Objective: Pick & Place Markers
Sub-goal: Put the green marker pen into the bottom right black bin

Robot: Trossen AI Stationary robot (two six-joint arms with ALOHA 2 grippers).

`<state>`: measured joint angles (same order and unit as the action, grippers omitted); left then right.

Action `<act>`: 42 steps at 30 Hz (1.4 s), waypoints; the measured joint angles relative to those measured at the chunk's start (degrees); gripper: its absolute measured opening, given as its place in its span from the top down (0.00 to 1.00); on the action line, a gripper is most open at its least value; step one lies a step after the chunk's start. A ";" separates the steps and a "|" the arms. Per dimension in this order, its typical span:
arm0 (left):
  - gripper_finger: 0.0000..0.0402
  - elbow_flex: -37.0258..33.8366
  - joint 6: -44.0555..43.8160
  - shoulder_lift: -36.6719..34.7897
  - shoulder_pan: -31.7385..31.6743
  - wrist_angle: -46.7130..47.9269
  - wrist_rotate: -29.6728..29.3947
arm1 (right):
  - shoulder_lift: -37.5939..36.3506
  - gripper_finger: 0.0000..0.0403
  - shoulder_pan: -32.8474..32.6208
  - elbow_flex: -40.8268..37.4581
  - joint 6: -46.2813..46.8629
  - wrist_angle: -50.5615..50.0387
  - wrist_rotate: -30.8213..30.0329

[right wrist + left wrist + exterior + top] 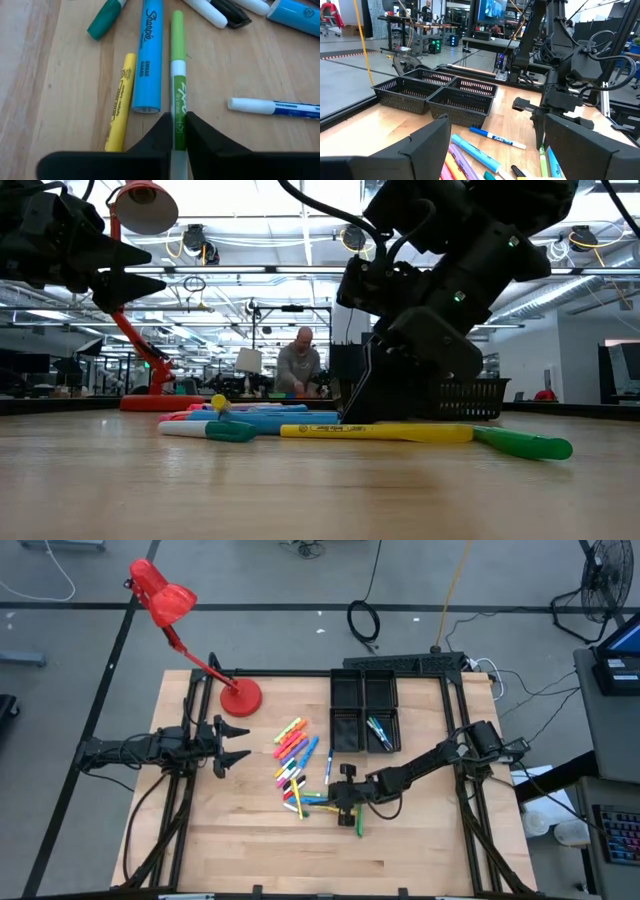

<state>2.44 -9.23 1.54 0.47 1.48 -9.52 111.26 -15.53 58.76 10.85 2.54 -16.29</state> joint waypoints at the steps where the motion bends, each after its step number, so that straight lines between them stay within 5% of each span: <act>1: 0.19 0.00 0.00 0.00 -0.02 0.00 0.00 | 0.00 0.96 -0.02 -0.02 -0.02 -0.07 -0.12; 25: 0.19 0.00 0.00 0.00 0.00 -0.01 0.00 | -9.03 0.96 -2.81 -0.32 3.39 -0.98 -5.78; 33: 0.19 0.00 0.00 0.00 0.00 0.00 0.00 | -15.36 0.96 -5.13 -0.28 12.54 -7.48 -18.30; 42: 0.19 0.00 0.00 0.00 -0.02 -0.02 0.00 | -22.61 0.96 -4.60 -0.20 30.18 -28.82 -35.65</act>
<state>2.44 -9.23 1.54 0.45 1.45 -9.52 88.65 -20.13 58.57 41.03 -26.28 -51.93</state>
